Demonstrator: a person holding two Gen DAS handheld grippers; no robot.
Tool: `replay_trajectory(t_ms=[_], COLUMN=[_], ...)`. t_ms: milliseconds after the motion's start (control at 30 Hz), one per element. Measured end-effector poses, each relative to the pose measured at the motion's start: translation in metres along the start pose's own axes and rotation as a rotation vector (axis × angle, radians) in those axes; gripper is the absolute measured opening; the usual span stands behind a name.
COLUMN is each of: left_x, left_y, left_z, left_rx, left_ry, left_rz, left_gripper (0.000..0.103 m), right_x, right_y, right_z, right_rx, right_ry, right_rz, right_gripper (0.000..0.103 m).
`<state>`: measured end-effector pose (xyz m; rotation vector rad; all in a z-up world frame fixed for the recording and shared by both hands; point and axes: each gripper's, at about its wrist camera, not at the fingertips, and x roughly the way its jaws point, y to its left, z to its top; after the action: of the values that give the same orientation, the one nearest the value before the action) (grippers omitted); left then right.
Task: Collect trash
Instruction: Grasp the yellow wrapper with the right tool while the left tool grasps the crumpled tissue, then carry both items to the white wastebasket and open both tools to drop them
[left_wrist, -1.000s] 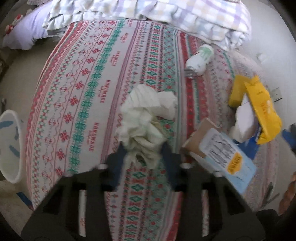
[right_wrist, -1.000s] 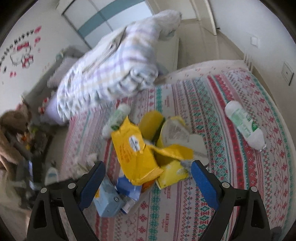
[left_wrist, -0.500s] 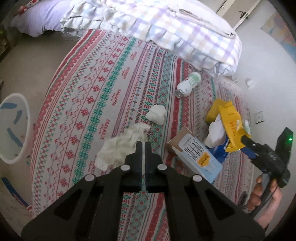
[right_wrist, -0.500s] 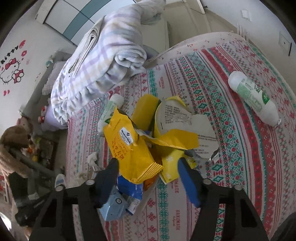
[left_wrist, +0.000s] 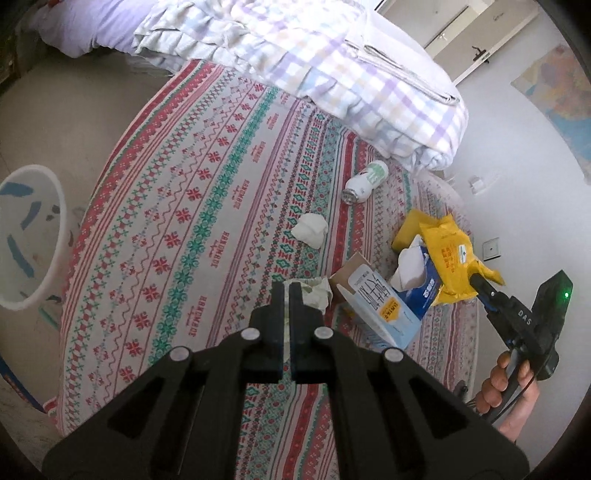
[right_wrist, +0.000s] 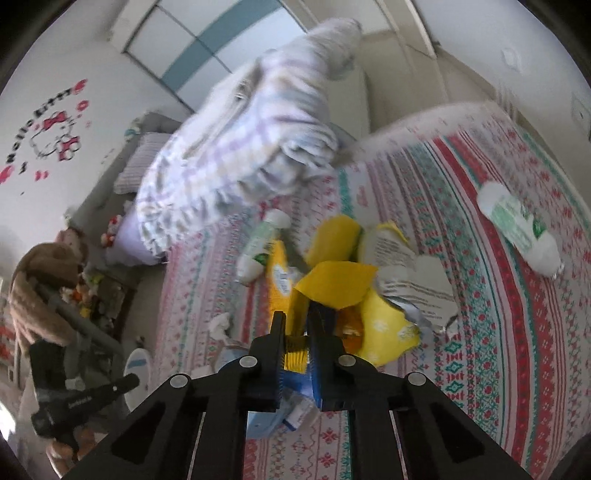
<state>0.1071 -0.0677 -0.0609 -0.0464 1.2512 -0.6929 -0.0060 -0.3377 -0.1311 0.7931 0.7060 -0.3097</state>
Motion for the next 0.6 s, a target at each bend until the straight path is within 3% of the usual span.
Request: replay_trajectory(t_ms=[100, 133, 167, 200, 233, 300, 400, 600], left_x=[0.012, 0.016, 0.02, 0.024, 0.025, 0.024, 0.032, 0.065], left_y=[-0.003, -0.003, -0.002, -0.002, -0.001, -0.004, -0.015, -0.032], left_z=[-0.002, -0.002, -0.003, -0.003, -0.003, -0.005, -0.008, -0.02], left_rx=[0.039, 0.04, 0.034, 0.022, 0.013, 0.011, 0.038, 0.106], left_ry=[0.047, 0.062, 0.073, 0.089, 0.092, 0.061, 0.078, 0.131], left_rz=[0.003, 0.008, 0.012, 0.02, 0.023, 0.007, -0.012, 0.08], left_gripper=[0.004, 0.012, 0.037, 0.053, 0.08, 0.083, 0.083, 0.081], right_x=[-0.005, -0.006, -0.008, -0.008, -0.01, -0.013, -0.016, -0.019], right_y=[0.006, 0.008, 0.012, 0.014, 0.017, 0.021, 0.026, 0.029], right_z=[-0.001, -0.001, -0.002, -0.002, -0.002, -0.004, -0.005, -0.006], right_rx=[-0.011, -0.015, -0.025, -0.033, -0.043, -0.059, -0.075, -0.098], right_ry=[-0.018, -0.021, -0.026, -0.03, -0.037, -0.049, -0.059, -0.067], right_rz=[0.032, 0.039, 0.048, 0.054, 0.06, 0.077, 0.091, 0.11], right_gripper=[0.012, 0.012, 0.012, 0.012, 0.012, 0.012, 0.012, 0.012])
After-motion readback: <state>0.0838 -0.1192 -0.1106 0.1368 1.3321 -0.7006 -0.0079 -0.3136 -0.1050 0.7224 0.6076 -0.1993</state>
